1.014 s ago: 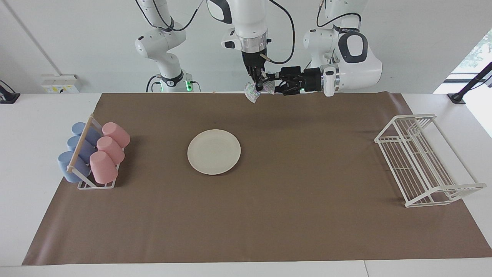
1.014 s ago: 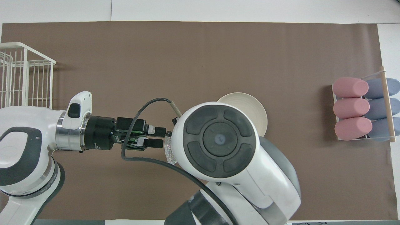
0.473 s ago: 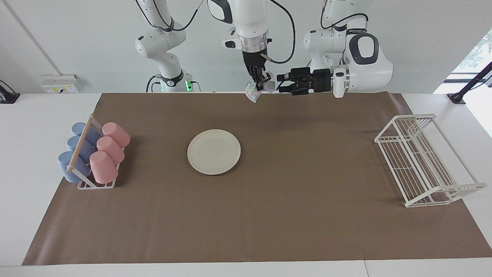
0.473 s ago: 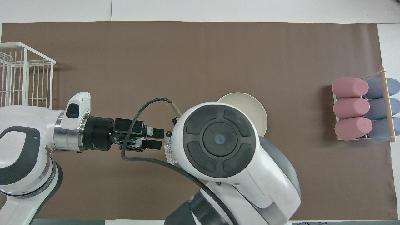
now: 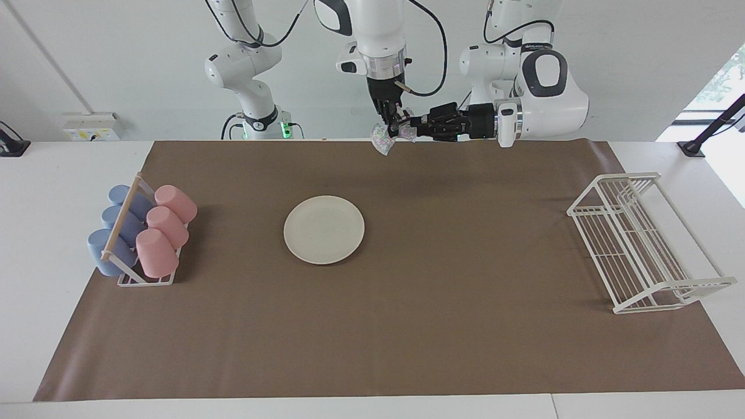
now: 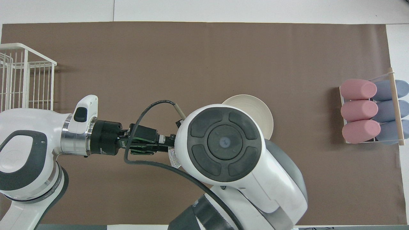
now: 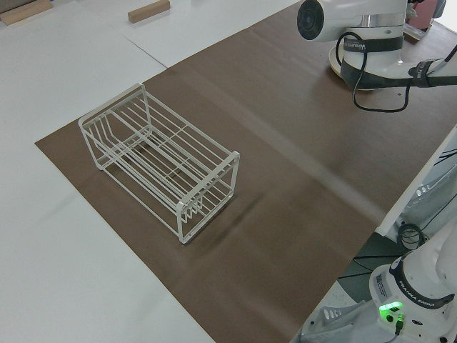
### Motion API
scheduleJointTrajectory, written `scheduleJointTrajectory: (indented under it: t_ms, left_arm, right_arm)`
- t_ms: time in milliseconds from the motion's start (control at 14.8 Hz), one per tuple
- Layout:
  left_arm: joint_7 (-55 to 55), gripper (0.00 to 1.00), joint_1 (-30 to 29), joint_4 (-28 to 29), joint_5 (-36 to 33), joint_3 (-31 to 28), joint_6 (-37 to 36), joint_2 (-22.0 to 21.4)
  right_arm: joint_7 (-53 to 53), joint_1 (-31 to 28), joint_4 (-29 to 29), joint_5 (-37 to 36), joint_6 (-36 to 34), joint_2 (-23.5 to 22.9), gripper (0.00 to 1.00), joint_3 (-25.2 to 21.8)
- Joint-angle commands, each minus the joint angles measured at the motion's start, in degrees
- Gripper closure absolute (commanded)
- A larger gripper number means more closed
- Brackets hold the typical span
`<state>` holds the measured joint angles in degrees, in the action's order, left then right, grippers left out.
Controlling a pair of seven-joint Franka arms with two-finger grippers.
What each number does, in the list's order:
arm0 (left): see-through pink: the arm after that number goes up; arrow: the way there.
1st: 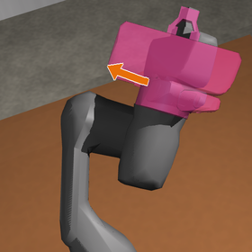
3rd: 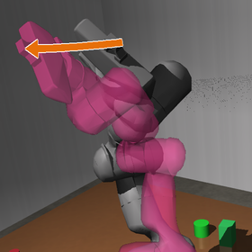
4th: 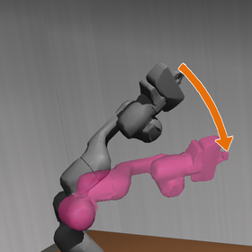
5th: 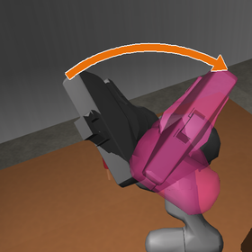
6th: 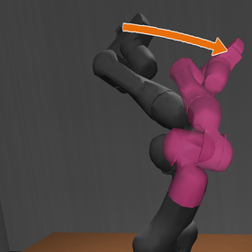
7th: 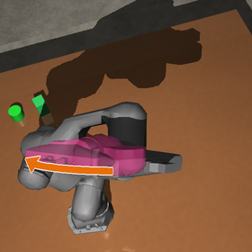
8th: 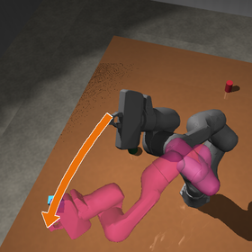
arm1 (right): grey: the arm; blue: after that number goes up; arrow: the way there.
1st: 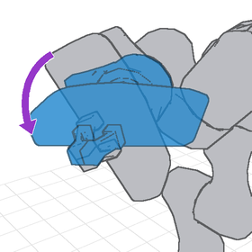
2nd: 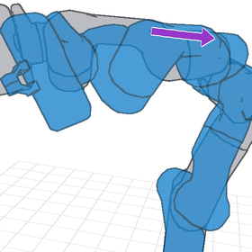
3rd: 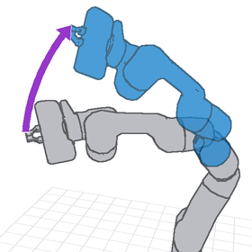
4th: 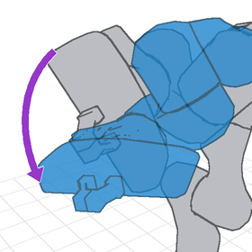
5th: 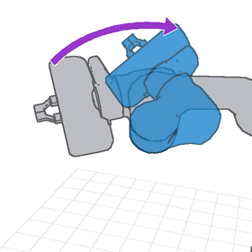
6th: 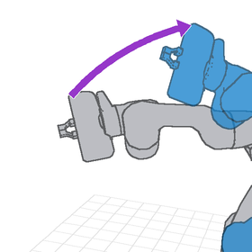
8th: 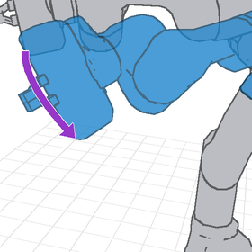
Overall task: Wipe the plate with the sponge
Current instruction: 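Grasp the sponge with the left gripper while the right gripper releases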
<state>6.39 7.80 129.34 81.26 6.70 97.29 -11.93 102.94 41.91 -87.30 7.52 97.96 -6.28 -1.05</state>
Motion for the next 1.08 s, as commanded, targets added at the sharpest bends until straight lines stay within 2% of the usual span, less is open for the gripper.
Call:
scheduleJointTrajectory:
  t_ms: [0,135,743,811,878,1014]
  left_arm:
    - [-1.11,0.54,1.08,0.57,-0.40,-0.37,1.50,-0.91]
    - [-2.42,1.00,0.99,0.57,-0.40,-0.46,1.50,-0.99]
    - [-3.83,1.00,0.46,0.39,-0.40,-0.54,1.15,-1.17]
    - [-4.19,1.00,0.46,0.39,-0.40,-0.54,1.15,-1.26]
    - [-4.28,1.00,0.46,0.39,-0.40,-0.54,1.24,-1.26]
    - [-4.37,1.00,0.46,0.39,-0.40,-0.63,1.24,-1.26]
  right_arm:
    - [0.69,-0.07,-0.59,-0.14,0.92,0.39,1.00,0.18]
    - [0.69,-0.07,-0.59,-0.14,1.01,0.39,1.00,0.18]
    - [0.16,-0.25,-0.59,-0.23,0.66,0.39,1.00,0.18]
    - [-0.36,-0.60,-0.67,-0.23,0.66,0.74,0.60,0.18]
    - [-0.98,-0.60,-1.02,-0.31,1.09,0.83,0.01,0.18]
    - [-1.07,-0.51,-1.11,-0.31,0.83,0.92,0.00,0.18]
